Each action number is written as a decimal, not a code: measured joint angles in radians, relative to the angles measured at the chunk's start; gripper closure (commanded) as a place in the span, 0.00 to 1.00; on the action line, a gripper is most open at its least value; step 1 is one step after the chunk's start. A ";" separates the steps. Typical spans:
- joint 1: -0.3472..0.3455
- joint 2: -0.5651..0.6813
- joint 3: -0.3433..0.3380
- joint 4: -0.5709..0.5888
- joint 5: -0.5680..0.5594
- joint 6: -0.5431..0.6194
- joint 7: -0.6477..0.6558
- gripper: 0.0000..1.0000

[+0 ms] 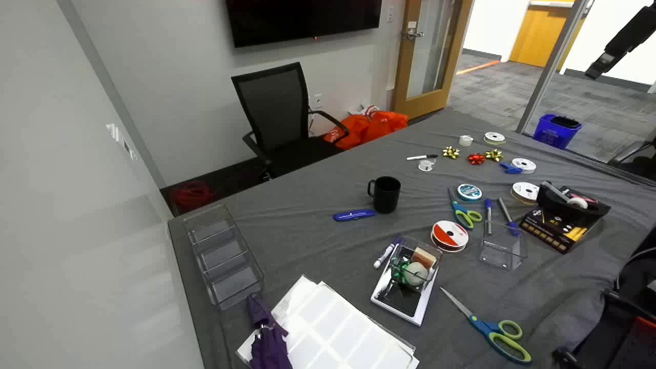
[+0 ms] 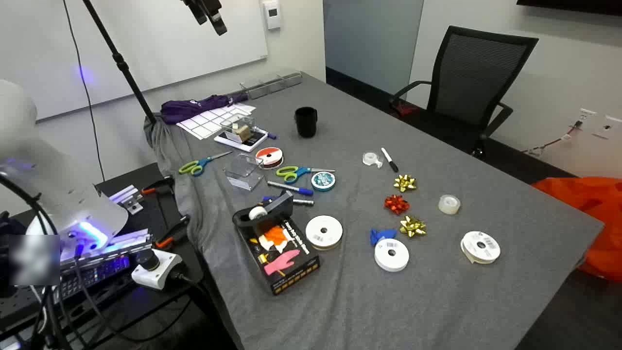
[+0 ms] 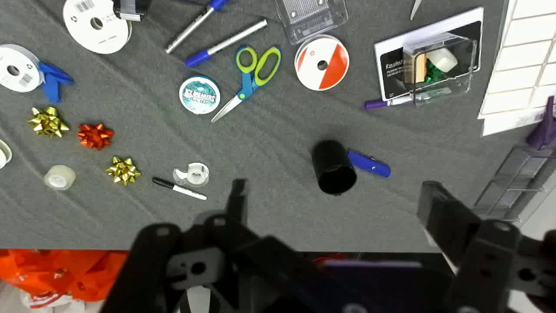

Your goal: Move the black object backwards

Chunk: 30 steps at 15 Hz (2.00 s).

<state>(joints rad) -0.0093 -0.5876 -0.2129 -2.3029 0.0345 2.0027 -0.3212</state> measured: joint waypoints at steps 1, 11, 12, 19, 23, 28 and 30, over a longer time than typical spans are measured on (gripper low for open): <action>0.000 0.000 0.000 0.000 0.000 0.000 0.000 0.00; -0.024 0.025 -0.010 -0.019 -0.018 0.000 0.005 0.00; -0.037 0.041 -0.015 -0.027 -0.033 0.002 0.009 0.00; -0.129 0.154 -0.077 -0.130 -0.115 0.144 0.006 0.00; -0.147 0.217 -0.139 -0.190 -0.115 0.275 -0.060 0.00; -0.178 0.274 -0.174 -0.223 -0.132 0.374 -0.142 0.00; -0.178 0.271 -0.167 -0.220 -0.132 0.373 -0.138 0.00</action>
<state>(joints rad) -0.1869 -0.3169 -0.3800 -2.5233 -0.0973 2.3760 -0.4589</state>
